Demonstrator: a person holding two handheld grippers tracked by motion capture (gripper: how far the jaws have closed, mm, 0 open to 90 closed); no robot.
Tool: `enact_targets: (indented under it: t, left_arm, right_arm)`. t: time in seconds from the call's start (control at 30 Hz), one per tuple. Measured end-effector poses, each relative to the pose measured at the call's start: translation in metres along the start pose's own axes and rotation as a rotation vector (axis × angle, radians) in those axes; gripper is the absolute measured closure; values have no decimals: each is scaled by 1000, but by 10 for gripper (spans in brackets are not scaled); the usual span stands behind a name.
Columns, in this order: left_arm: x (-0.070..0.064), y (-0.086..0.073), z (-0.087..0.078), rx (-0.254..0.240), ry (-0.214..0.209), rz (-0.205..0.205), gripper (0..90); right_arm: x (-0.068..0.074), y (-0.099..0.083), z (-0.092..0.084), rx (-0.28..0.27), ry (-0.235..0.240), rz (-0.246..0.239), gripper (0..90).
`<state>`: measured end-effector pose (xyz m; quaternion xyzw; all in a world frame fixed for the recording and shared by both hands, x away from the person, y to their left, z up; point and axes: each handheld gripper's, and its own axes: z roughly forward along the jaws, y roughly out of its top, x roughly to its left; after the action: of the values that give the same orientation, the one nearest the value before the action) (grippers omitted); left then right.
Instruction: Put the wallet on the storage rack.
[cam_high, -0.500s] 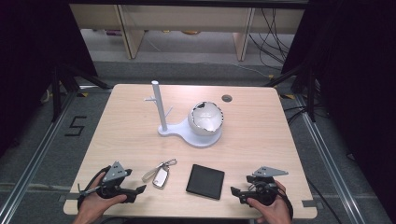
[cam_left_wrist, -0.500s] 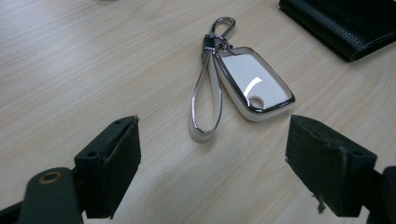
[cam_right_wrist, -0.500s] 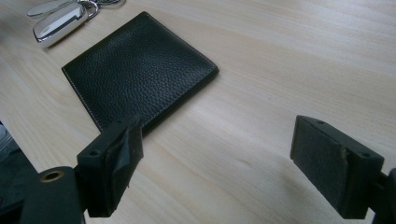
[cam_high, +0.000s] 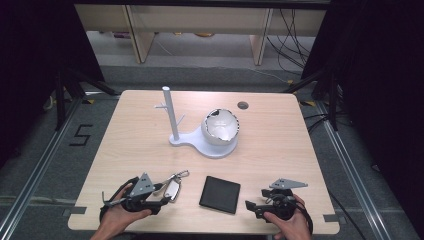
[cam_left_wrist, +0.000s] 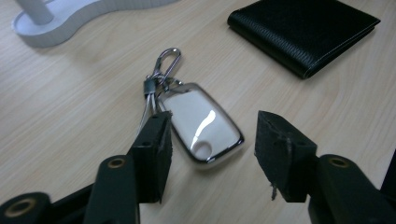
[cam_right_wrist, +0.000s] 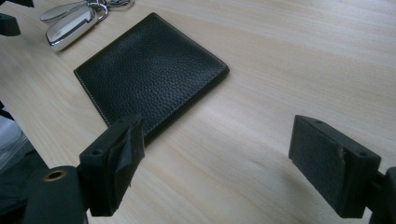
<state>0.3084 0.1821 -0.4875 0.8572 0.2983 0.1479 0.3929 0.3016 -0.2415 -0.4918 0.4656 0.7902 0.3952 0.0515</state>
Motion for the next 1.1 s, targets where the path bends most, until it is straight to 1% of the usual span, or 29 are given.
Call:
enact_targets:
  t: [0.03,0.07,0.1,0.17,0.23,0.27,0.3,0.33,0.37,0.4,0.43,0.47,0.5,0.53,0.57,0.6,0.63,0.67,0.7,0.73,0.77,0.8,0.83,0.87,0.93,1.0,1.03,1.07,1.1]
  left_arm:
    - [-2,3,3,-7,-1,2,468]
    - [-3,6,6,-6,-9,11,516]
    - [-5,10,10,3,-24,24,528]
    - [-9,19,20,22,-55,39,604]
    - [-11,23,25,31,-63,52,621]
    - [-12,26,28,41,-61,58,649]
    - [-14,30,34,43,-72,58,687]
    - [-14,30,34,43,-72,58,702]
    - [-18,36,41,52,-82,71,721]
    - [-18,36,41,52,-82,71,734]
    - [-21,40,48,69,-91,77,751]
    - [-21,40,48,69,-91,77,767]
    - [-23,43,52,78,-89,92,790]
    - [-25,45,54,82,-93,92,790]
    - [-28,49,60,92,-109,105,802]
    - [-28,49,60,92,-109,105,807]
    - [-31,52,65,108,-106,112,811]
    - [-31,53,68,108,-107,112,812]
    - [-32,54,69,116,-98,118,816]
    - [-33,55,72,125,-102,110,818]
    - [-33,55,74,125,-108,115,817]
    - [-33,55,74,125,-108,115,818]
    - [-33,55,77,133,-115,108,818]
    - [-33,55,77,133,-115,108,819]
    - [-33,55,80,145,-123,102,819]
    - [-33,53,84,168,-117,110,822]
    - [-35,53,86,168,-123,102,825]
    - [-36,53,87,163,-127,103,830]
    - [-37,53,87,169,-132,108,835]
  right_arm:
    - [0,0,0,0,0,0,190]
    - [2,0,0,7,19,37,192]
    - [0,0,1,-2,15,16,193]
    - [1,0,3,-8,28,11,197]
    - [1,0,2,0,25,13,202]
    - [3,0,4,-3,32,33,207]
    - [5,0,3,13,41,66,208]
    - [5,0,3,13,41,66,208]
    - [5,0,4,1,66,63,210]
    - [5,0,5,-3,74,64,211]
    - [4,1,6,-1,59,40,213]
    - [4,1,6,-1,59,40,213]
    - [6,1,7,3,66,43,213]
    - [6,1,7,3,66,43,213]
    - [9,1,9,10,97,74,213]
    - [9,1,9,10,97,74,213]
    - [8,1,12,6,89,44,213]
    - [10,1,11,16,93,65,214]
    - [10,1,13,13,102,62,214]
    - [12,2,12,22,105,84,216]
    - [11,2,13,20,109,70,218]
    - [11,2,13,17,119,74,218]
    - [12,2,13,23,99,91,218]
    - [12,2,13,23,99,91,218]
    - [8,4,14,14,99,49,219]
    - [8,4,15,15,109,58,221]
    - [11,4,15,32,114,96,221]
    - [9,4,17,21,107,61,221]
    - [11,5,17,26,117,75,222]
